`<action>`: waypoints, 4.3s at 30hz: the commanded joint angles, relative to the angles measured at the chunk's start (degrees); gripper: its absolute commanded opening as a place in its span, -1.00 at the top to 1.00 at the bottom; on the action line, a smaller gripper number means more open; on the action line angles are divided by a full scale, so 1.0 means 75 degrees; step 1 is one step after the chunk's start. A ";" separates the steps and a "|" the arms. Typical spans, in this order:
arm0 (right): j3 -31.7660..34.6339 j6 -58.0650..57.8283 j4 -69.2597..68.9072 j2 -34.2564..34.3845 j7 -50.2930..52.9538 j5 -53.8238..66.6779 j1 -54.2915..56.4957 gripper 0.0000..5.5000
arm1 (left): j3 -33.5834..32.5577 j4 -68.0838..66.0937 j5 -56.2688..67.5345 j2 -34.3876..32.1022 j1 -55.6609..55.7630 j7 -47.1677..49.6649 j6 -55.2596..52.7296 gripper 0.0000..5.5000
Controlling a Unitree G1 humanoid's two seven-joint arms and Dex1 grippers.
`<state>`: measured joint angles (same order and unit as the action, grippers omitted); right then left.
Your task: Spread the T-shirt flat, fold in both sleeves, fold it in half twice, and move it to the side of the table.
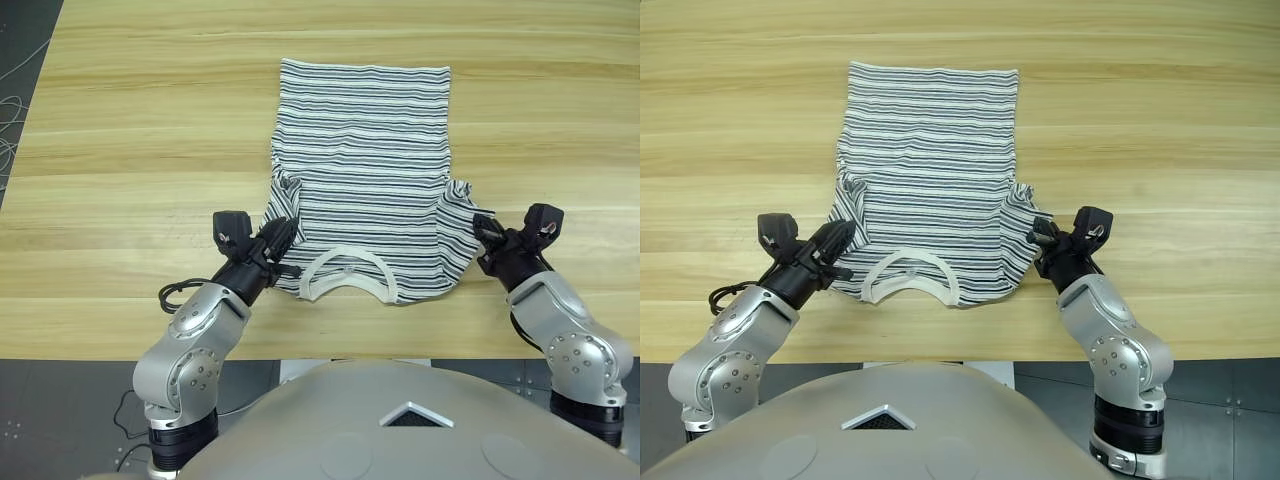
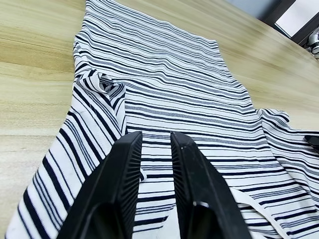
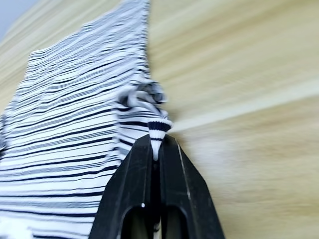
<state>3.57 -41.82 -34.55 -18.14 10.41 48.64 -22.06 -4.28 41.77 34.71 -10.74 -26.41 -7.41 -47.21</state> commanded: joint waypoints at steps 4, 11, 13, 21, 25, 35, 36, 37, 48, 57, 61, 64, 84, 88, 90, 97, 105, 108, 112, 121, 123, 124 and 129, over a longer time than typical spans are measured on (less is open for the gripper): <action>-0.0850 -0.0670 0.0108 -0.0431 -0.0741 -0.0722 -0.0242 0.95 | 0.0016 0.0129 0.0005 -0.0057 -0.0017 0.0056 -0.0028 0.61; -0.1188 -0.0499 0.0017 -0.0065 -0.0951 -0.1420 0.0177 0.95 | 0.0071 0.0129 -0.0018 -0.0004 -0.0013 0.0094 -0.0012 0.61; -0.1194 -0.0406 -0.0056 0.0014 -0.0958 -0.1632 0.0253 0.95 | 0.0094 0.0125 -0.0038 0.0008 -0.0037 0.0094 0.0010 0.61; -0.1275 -0.0457 -0.0533 0.0132 -0.1124 -0.2003 0.0232 0.95 | 0.0200 0.0110 -0.0077 0.0084 -0.0096 0.0135 0.0075 0.61; -0.1522 -0.0740 -0.0530 0.0127 -0.1298 -0.2061 0.0082 0.95 | 0.0250 0.0097 -0.0085 0.0094 -0.0059 0.0153 0.0096 0.61; -0.1911 -0.0540 0.0129 0.0647 -0.1239 -0.2746 0.0352 0.95 | 0.0283 0.0089 -0.0077 0.0114 -0.0007 0.0195 0.0124 0.61; -0.1926 -0.0419 0.0256 0.0671 -0.1237 -0.2928 0.0430 0.95 | 0.0284 0.0095 -0.0074 0.0114 -0.0018 0.0191 0.0128 0.61; -0.1935 -0.0386 0.0332 0.0694 -0.1288 -0.3011 0.0479 0.95 | 0.0281 0.0097 -0.0073 0.0114 -0.0034 0.0186 0.0136 0.61; -0.2128 -0.0623 -0.0250 0.0868 -0.2169 -0.2496 0.0339 0.47 | 0.0361 0.0034 -0.0132 0.0150 -0.0047 0.0194 0.0216 0.61; -0.1437 -0.1088 -0.0326 0.1383 -0.2322 -0.1284 0.0430 0.47 | 0.0371 -0.0024 -0.0161 0.0153 0.0012 0.0177 0.0274 0.61; 0.0407 -0.0788 -0.0302 0.0741 -0.2963 0.0072 0.1755 0.47 | -0.0070 0.0191 -0.0030 -0.0196 0.0568 -0.0036 0.0300 0.61; 0.1061 0.0722 0.0254 -0.1105 -0.5000 -0.0982 0.2435 0.47 | -0.0755 0.0302 -0.0225 -0.1545 0.1444 -0.1153 0.0939 0.61; -0.2116 1.6273 1.0119 -0.4530 -0.9951 -0.8130 0.3852 0.14 | 0.2996 -0.9426 -1.1810 -0.7334 0.4515 0.0267 1.4554 0.32; -0.2571 1.7120 1.0871 -0.4361 -0.9296 -0.8868 0.4625 -0.08 | 0.3661 -0.9734 -1.3325 -0.7166 0.5134 0.2070 1.5063 0.19; -0.2802 1.7166 1.1015 -0.4224 -0.9021 -0.9228 0.4971 -0.10 | 0.3893 -0.9701 -1.3699 -0.7099 0.5325 0.2614 1.5131 0.19; -0.3088 1.6738 1.0899 -0.3515 -0.7576 -1.1033 0.5381 -0.10 | 0.4408 -0.9346 -1.4134 -0.6948 0.5567 0.3526 1.5231 0.19; -0.3860 1.6448 1.0541 -0.2992 -0.6252 -1.2162 0.5426 -0.10 | 0.4784 -0.9235 -1.4299 -0.6736 0.5817 0.3761 1.5158 0.19; -0.4140 1.6376 1.0540 -0.2960 -0.5786 -1.2507 0.5454 -0.10 | 0.4938 -0.9353 -1.4362 -0.6608 0.5958 0.3821 1.5071 0.19; -0.4489 1.6341 1.0514 -0.2986 -0.5290 -1.2753 0.5445 -0.10 | 0.5143 -0.9485 -1.4478 -0.6475 0.6063 0.3943 1.5010 0.19; -0.5214 1.6415 1.0231 -0.3091 -0.4869 -1.2856 0.5528 0.21 | 0.5749 -0.9804 -1.4759 -0.6138 0.6267 0.4363 1.4793 0.63; -0.5328 1.6431 1.0197 -0.3158 -0.4831 -1.2847 0.5575 0.34 | 0.5884 -0.9874 -1.4840 -0.6134 0.6289 0.4519 1.4732 0.74; -0.5371 1.6431 1.0192 -0.3182 -0.4815 -1.2819 0.5597 0.43 | 0.5943 -0.9904 -1.4871 -0.6143 0.6306 0.4591 1.4708 0.80; -0.5516 1.6377 1.0184 -0.3221 -0.4714 -1.2695 0.5709 0.85 | 0.6248 -1.0035 -1.5061 -0.6140 0.6504 0.4929 1.4643 0.96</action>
<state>-35.45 83.23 40.62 -41.07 -22.75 -41.72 22.06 40.73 -32.53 -76.12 -57.13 22.32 29.14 63.33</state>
